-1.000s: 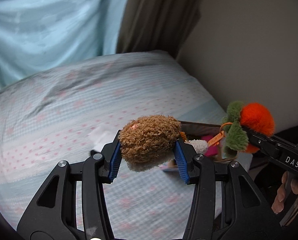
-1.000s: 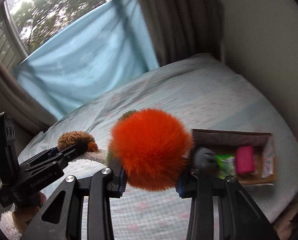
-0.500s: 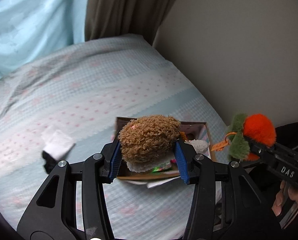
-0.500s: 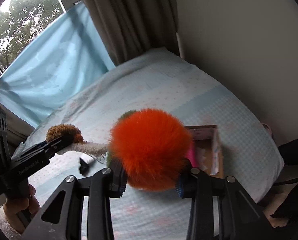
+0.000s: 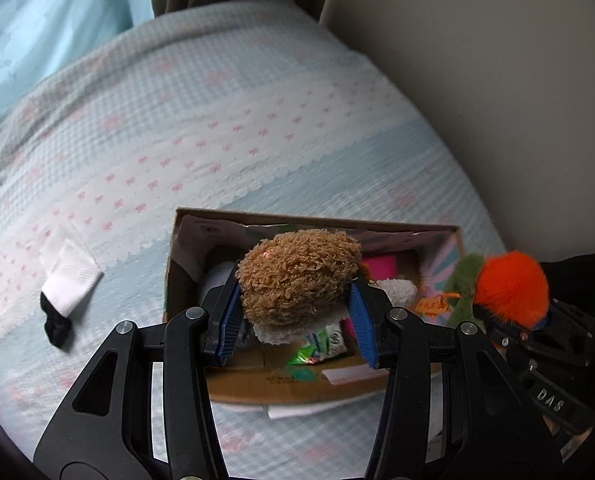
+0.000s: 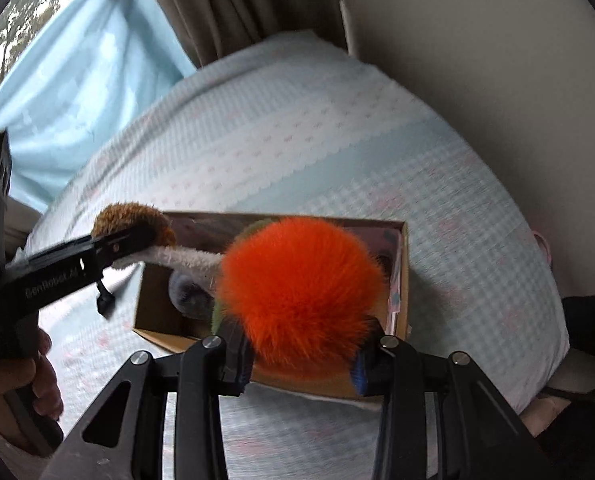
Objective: Organize soft objects
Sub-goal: 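Carry the plush and pompom into the box and open both tools, then lift both open tools up and away from the box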
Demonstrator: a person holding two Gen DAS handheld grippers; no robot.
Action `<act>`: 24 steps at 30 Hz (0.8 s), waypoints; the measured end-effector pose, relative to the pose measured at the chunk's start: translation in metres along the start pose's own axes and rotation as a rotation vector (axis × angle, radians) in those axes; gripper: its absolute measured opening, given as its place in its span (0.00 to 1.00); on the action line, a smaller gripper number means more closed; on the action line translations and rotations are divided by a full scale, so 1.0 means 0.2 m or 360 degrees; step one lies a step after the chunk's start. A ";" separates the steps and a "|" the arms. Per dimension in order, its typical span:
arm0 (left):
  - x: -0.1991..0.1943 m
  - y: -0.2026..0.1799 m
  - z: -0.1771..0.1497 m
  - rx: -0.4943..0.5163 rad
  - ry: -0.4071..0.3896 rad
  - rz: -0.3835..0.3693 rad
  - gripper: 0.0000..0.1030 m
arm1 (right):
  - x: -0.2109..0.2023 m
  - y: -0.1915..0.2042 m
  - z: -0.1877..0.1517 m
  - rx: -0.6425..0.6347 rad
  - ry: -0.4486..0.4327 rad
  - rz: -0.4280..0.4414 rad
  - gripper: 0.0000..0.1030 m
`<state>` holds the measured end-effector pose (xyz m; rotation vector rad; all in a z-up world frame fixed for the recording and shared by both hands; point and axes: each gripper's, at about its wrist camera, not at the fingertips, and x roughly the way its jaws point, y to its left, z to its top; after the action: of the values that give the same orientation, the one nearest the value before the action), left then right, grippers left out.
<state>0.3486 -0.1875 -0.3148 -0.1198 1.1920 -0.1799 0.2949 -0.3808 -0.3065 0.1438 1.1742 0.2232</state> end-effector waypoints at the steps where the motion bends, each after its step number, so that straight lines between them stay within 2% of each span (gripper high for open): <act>1: 0.05 0.00 0.00 -0.0005 0.0024 0.0013 0.42 | 0.04 -0.01 0.00 -0.0002 0.0024 0.0005 0.34; 4: 0.19 0.03 0.01 -0.0027 0.0105 0.0024 0.42 | 0.15 -0.04 -0.02 0.0004 0.0098 0.0037 0.34; 7: 0.29 0.04 0.01 -0.0018 0.0164 0.0042 0.42 | 0.24 -0.03 -0.03 -0.0077 0.0163 -0.0027 0.34; 11: 0.36 0.03 0.02 0.0000 0.0213 0.0062 0.43 | 0.31 -0.05 -0.02 -0.0056 0.0213 0.0023 0.34; 14: 0.39 0.00 0.05 0.0034 0.0230 0.0083 0.56 | 0.34 -0.05 -0.02 -0.0072 0.0236 0.0043 0.39; 15: 0.39 -0.01 0.05 0.0048 0.0230 0.0081 0.68 | 0.34 -0.05 -0.02 -0.0080 0.0241 0.0054 0.40; 16: 0.38 -0.03 0.06 0.0073 0.0228 0.0083 0.89 | 0.34 -0.05 -0.03 -0.0084 0.0234 0.0050 0.43; 17: 0.38 -0.04 0.07 0.0095 0.0222 0.0089 0.98 | 0.33 -0.05 -0.03 -0.0086 0.0224 0.0040 0.57; 18: 0.36 -0.05 0.07 0.0122 0.0207 0.0093 1.00 | 0.33 -0.04 -0.03 -0.0086 0.0219 0.0042 0.78; 20: 0.35 -0.08 0.07 0.0182 0.0206 0.0113 1.00 | 0.33 -0.05 -0.03 -0.0067 0.0217 0.0072 0.98; 24: 0.33 -0.09 0.06 0.0204 0.0217 0.0106 1.00 | 0.32 -0.06 -0.05 -0.0014 0.0195 0.0047 0.99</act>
<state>0.3819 -0.2191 -0.3672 0.0450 1.3146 -0.2082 0.3108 -0.3772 -0.3704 0.1414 1.2934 0.2658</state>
